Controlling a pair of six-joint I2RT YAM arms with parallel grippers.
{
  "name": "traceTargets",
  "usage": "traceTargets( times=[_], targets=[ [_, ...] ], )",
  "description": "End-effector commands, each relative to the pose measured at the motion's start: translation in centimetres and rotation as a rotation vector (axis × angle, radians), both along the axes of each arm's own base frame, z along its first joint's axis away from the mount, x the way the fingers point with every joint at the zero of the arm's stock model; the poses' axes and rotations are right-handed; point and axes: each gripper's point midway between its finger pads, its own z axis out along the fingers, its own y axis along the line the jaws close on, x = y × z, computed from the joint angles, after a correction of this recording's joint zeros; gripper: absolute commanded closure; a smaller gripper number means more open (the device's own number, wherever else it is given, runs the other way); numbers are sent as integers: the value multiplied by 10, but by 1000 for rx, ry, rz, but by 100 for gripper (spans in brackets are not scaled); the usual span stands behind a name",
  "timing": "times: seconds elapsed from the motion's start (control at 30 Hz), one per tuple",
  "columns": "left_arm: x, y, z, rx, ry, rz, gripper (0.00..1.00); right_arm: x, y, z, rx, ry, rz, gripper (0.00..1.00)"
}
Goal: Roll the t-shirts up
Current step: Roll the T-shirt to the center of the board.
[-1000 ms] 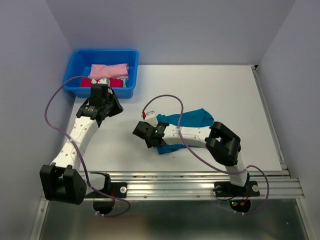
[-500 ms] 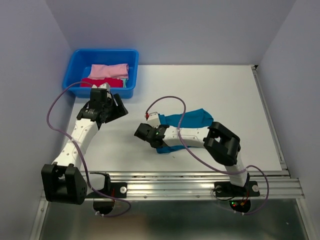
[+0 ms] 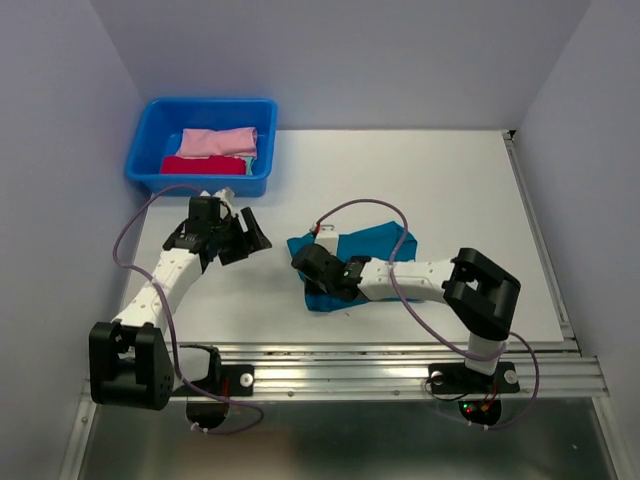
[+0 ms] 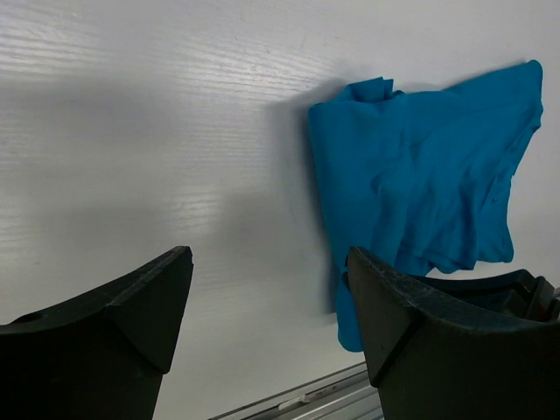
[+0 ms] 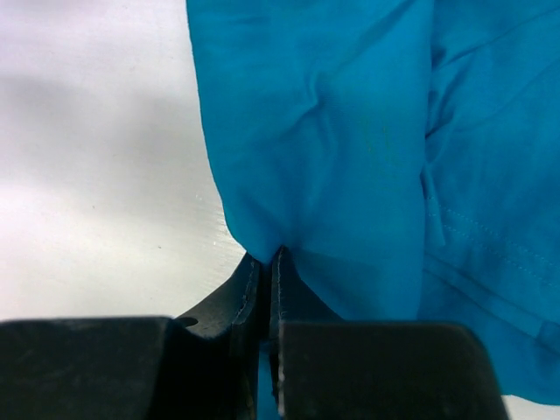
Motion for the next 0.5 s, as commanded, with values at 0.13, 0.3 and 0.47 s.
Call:
traceTargets(
  times=[0.13,0.3,0.47],
  targets=[
    [1,-10,14,-50,-68,-45,18,9,13,39,352,18,-40,99],
    [0,-12,10,-52,-59,-60,18,9,9,48,487,52,-38,99],
    [-2,-18,5,-58,-48,-83,18,8,-4,46,562,88,-54,99]
  ],
)
